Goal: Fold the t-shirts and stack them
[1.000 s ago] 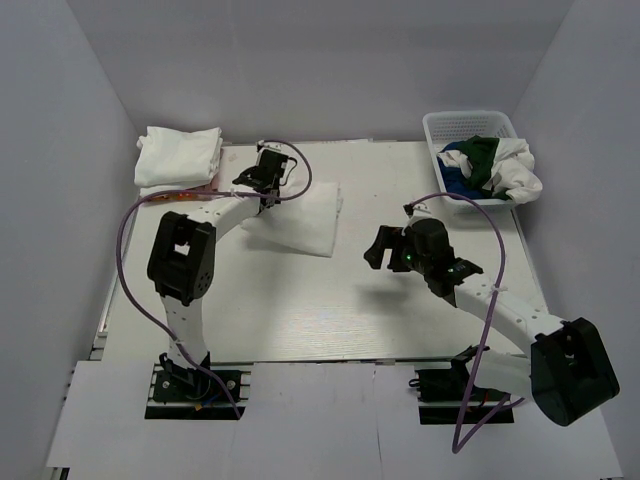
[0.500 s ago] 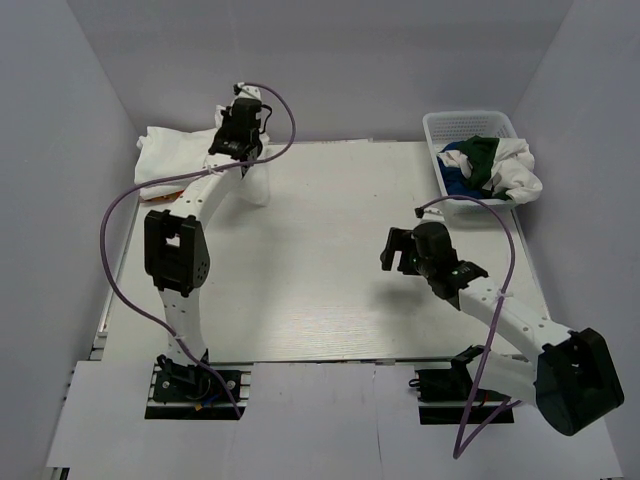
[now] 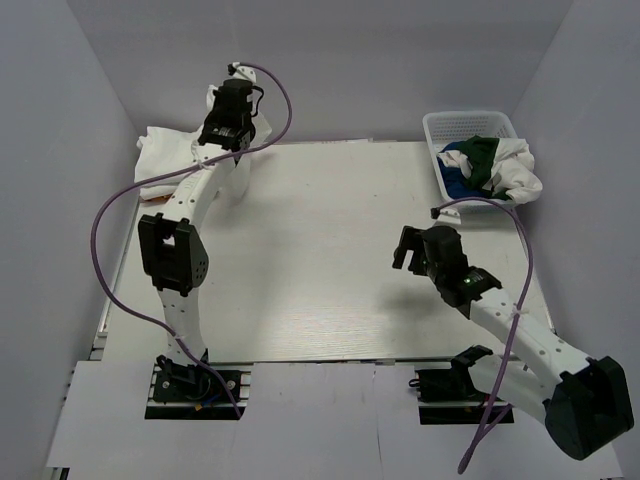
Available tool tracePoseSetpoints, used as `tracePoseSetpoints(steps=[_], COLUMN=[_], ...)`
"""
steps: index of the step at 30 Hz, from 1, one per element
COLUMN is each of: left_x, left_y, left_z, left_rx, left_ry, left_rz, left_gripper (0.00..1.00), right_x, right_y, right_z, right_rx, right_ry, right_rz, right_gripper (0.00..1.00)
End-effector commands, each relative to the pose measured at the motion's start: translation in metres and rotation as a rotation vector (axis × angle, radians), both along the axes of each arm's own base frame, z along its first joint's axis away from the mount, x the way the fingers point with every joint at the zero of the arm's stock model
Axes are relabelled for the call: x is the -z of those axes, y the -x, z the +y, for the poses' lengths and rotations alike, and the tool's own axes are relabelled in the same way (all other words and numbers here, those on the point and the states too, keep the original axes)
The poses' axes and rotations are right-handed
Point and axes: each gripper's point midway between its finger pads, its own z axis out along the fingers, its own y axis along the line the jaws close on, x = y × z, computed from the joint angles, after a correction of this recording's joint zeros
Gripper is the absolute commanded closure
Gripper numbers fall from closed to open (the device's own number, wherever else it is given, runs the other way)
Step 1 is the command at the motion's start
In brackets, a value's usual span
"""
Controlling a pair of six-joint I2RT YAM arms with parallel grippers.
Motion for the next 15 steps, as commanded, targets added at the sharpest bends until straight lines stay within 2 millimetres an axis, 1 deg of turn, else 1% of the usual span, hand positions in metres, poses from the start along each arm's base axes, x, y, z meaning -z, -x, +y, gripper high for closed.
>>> tracePoseSetpoints(steps=[1, 2, 3, 4, 5, 6, 7, 9, 10, 11, 12, 13, 14, 15], left_x=[-0.06, -0.065, -0.07, -0.07, -0.074, -0.083, -0.087, -0.095, -0.1, -0.098, -0.101, -0.103, -0.098, -0.101], left_y=[0.009, 0.009, 0.009, 0.009, 0.009, 0.009, 0.01, 0.011, 0.011, 0.008, 0.006, 0.004, 0.0, 0.0], left_z=[0.023, 0.023, 0.03, 0.03, 0.035, 0.041, 0.041, 0.057, 0.057, 0.062, 0.068, 0.066, 0.072, 0.081], left_rx=[-0.042, -0.042, -0.054, -0.054, -0.064, -0.074, -0.075, -0.104, -0.104, -0.104, -0.109, -0.093, -0.088, -0.103], left_ry=[0.012, 0.015, 0.017, 0.017, 0.019, 0.023, 0.026, 0.027, 0.03, 0.031, 0.035, 0.041, 0.044, 0.045], left_rz=[-0.128, -0.139, -0.151, -0.151, -0.161, -0.181, -0.191, -0.209, -0.22, -0.218, -0.233, -0.244, -0.244, -0.261], left_gripper=[1.0, 1.0, 1.0, 1.0, 1.0, 1.0, 1.0, 1.0, 1.0, 1.0, 1.0, 1.0, 1.0, 1.0], right_x=[-0.02, -0.025, -0.029, -0.031, -0.032, -0.037, -0.038, -0.041, -0.041, -0.041, -0.042, -0.041, -0.039, -0.042], right_y=[-0.001, -0.001, 0.001, 0.001, 0.001, 0.002, 0.002, 0.001, 0.001, 0.0, -0.002, -0.004, -0.005, -0.007], right_z=[-0.009, -0.012, -0.013, -0.014, -0.015, -0.017, -0.018, -0.02, -0.02, -0.02, -0.018, -0.017, -0.016, -0.013], right_rx=[0.054, 0.067, 0.068, 0.071, 0.077, 0.082, 0.089, 0.099, 0.099, 0.102, 0.102, 0.099, 0.098, 0.091], right_ry=[-0.022, -0.025, -0.032, -0.028, -0.029, -0.033, -0.028, -0.028, -0.029, -0.024, -0.027, -0.026, -0.025, -0.037], right_rz=[-0.071, -0.091, -0.102, -0.108, -0.109, -0.123, -0.124, -0.132, -0.131, -0.13, -0.13, -0.128, -0.123, -0.128], right_gripper=[0.1, 0.1, 0.1, 0.1, 0.1, 0.1, 0.1, 0.1, 0.1, 0.1, 0.1, 0.1, 0.1, 0.1])
